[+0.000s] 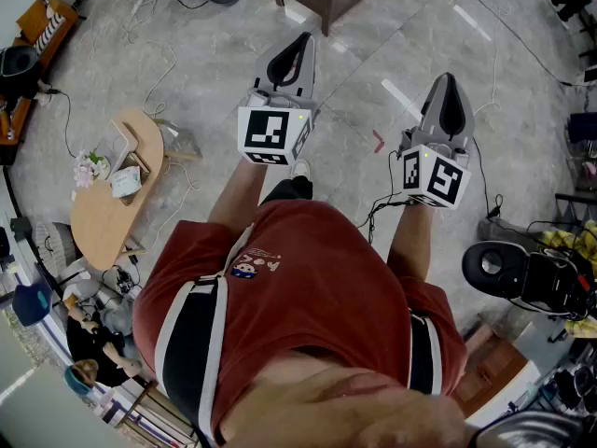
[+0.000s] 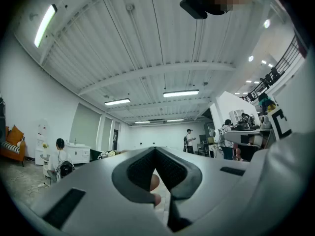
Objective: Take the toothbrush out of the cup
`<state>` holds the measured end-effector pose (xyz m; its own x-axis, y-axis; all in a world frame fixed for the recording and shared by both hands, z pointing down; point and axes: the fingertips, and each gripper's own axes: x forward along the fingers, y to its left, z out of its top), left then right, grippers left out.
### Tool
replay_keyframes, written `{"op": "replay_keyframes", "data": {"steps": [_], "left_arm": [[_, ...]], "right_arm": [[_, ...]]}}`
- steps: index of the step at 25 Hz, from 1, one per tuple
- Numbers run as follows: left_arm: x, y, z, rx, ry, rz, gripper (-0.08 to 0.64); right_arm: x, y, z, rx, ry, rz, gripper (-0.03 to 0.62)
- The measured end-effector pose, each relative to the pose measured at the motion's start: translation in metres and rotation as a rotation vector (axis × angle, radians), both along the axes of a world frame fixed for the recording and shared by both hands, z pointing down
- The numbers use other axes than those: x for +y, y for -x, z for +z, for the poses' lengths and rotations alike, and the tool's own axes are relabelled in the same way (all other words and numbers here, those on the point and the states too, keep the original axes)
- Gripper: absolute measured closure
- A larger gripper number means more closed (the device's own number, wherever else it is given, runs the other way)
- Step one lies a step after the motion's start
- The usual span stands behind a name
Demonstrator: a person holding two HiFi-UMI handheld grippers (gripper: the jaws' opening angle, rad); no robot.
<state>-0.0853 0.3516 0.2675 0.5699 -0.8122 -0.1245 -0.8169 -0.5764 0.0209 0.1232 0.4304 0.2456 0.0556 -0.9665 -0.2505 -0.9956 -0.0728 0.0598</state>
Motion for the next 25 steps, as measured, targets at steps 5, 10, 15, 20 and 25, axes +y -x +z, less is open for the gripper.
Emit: {"op": "replay_keyframes", "data": {"steps": [5,10,15,20,25], "left_arm": [[-0.012,0.007,0.001,-0.014,-0.014,0.005,0.555],[-0.034,0.012,0.011,-0.014,0.000,-0.003,0.555],[-0.058,0.019,0.023,-0.010,0.028,-0.007,0.555],[-0.093,0.037,0.031,0.002,0.044,-0.015,0.555],[-0.125,0.051,0.031,0.005,0.043,-0.011,0.555]], "right_arm": [[-0.014,0.007,0.003,0.002,0.003,0.008,0.583],[-0.035,0.006,0.008,-0.014,0.008,0.009,0.583],[-0.063,0.013,0.017,-0.047,0.018,-0.007,0.583],[-0.102,0.033,0.021,-0.039,0.034,-0.027,0.583],[-0.134,0.049,0.016,-0.034,0.024,-0.030,0.583]]}}
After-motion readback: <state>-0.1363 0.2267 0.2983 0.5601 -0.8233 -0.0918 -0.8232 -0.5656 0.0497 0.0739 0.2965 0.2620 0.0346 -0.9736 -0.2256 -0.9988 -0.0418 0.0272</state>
